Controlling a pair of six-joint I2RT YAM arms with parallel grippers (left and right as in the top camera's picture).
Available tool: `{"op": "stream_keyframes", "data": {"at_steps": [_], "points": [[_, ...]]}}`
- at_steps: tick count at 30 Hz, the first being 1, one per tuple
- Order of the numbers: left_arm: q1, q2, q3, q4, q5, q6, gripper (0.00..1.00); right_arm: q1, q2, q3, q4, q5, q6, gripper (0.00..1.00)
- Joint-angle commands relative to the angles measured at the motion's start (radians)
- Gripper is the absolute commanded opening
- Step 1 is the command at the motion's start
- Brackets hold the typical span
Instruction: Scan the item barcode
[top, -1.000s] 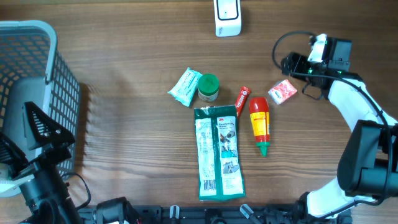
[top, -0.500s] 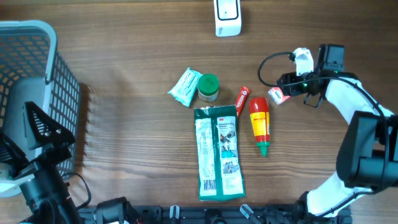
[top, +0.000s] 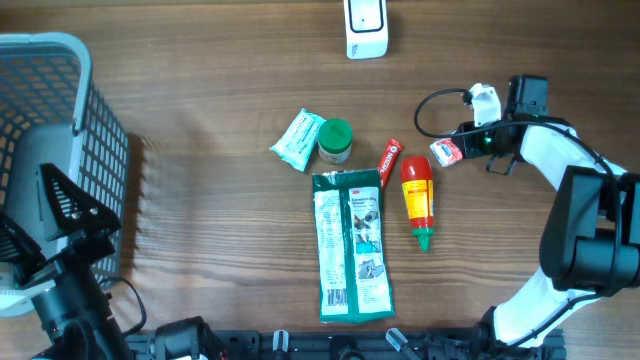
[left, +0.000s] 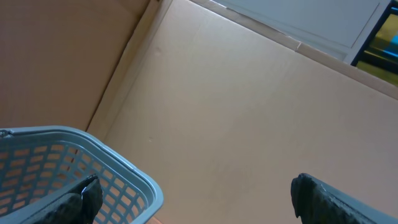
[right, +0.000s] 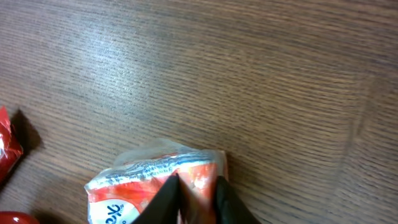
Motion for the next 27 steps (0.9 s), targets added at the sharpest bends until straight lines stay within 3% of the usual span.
{"op": "stream_keyframes", "data": {"at_steps": [1,2,8,11,13,16,18,23,27], "points": [[0.007,-0.012,-0.01,0.003,0.012,-0.003,1.0,-0.003,0.035,0.046,-0.024,0.006,0.201,0.04],[0.007,-0.012,-0.01,0.003,0.012,-0.003,1.0,-0.003,0.035,0.089,-0.071,0.006,0.321,0.04],[0.005,-0.012,-0.01,-0.01,0.012,-0.003,1.0,-0.003,0.033,0.278,-0.349,-0.068,0.708,0.04],[-0.014,-0.012,-0.01,-0.014,0.013,-0.003,1.0,-0.003,0.031,0.35,-0.475,-0.232,0.824,0.04],[-0.031,-0.012,-0.01,-0.019,0.013,-0.003,1.0,-0.003,0.031,0.375,-0.55,-0.448,0.895,0.04],[-0.052,-0.012,-0.01,-0.035,0.012,-0.003,1.0,-0.003,0.031,0.377,-0.661,-0.696,0.917,0.04],[-0.063,-0.012,-0.01,-0.042,0.012,-0.003,1.0,-0.003,0.031,0.377,-0.768,-0.742,0.916,0.04],[-0.078,-0.012,-0.01,-0.063,0.012,-0.003,1.0,-0.002,0.031,0.376,-1.019,-0.622,0.906,0.04],[-0.08,-0.012,-0.01,-0.065,0.012,-0.003,1.0,0.009,0.031,0.376,-1.096,-0.491,0.848,0.05]]}}
